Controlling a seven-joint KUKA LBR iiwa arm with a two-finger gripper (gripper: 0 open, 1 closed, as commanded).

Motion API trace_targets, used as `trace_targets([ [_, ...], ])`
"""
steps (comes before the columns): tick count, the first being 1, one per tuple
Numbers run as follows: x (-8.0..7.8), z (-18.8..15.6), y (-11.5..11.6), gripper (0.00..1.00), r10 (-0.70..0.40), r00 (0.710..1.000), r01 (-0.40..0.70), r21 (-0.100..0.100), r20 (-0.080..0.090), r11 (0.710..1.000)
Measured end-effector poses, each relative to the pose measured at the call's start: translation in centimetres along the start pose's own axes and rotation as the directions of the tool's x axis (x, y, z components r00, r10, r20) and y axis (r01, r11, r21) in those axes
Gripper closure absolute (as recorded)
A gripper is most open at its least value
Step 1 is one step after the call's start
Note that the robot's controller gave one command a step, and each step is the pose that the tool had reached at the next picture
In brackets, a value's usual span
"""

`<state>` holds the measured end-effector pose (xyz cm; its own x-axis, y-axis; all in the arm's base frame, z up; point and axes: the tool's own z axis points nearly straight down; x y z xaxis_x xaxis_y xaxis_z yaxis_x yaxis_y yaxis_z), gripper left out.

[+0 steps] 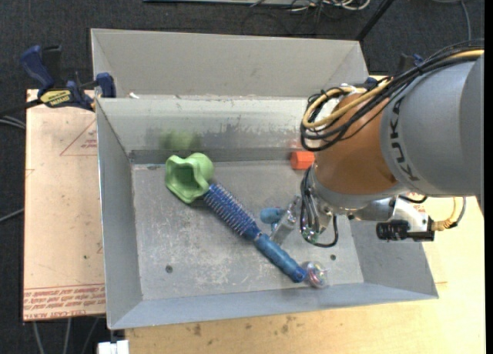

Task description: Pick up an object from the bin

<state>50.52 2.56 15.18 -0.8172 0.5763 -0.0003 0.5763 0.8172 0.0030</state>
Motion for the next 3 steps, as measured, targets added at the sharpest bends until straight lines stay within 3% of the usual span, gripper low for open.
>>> trace_targets([
  [1, 1.7, -1.9, 0.0, 1.0, -0.009, 1.0, 0.009, 0.002, 0.0, 1.0],
  [2, 1.6, -1.8, -0.1, 0.0, -0.008, 1.0, 0.008, 0.003, 0.0, 1.0],
  [3, 0.0, 8.1, -1.4, 0.0, 0.075, 0.997, -0.075, 0.008, -0.006, 0.997],
])
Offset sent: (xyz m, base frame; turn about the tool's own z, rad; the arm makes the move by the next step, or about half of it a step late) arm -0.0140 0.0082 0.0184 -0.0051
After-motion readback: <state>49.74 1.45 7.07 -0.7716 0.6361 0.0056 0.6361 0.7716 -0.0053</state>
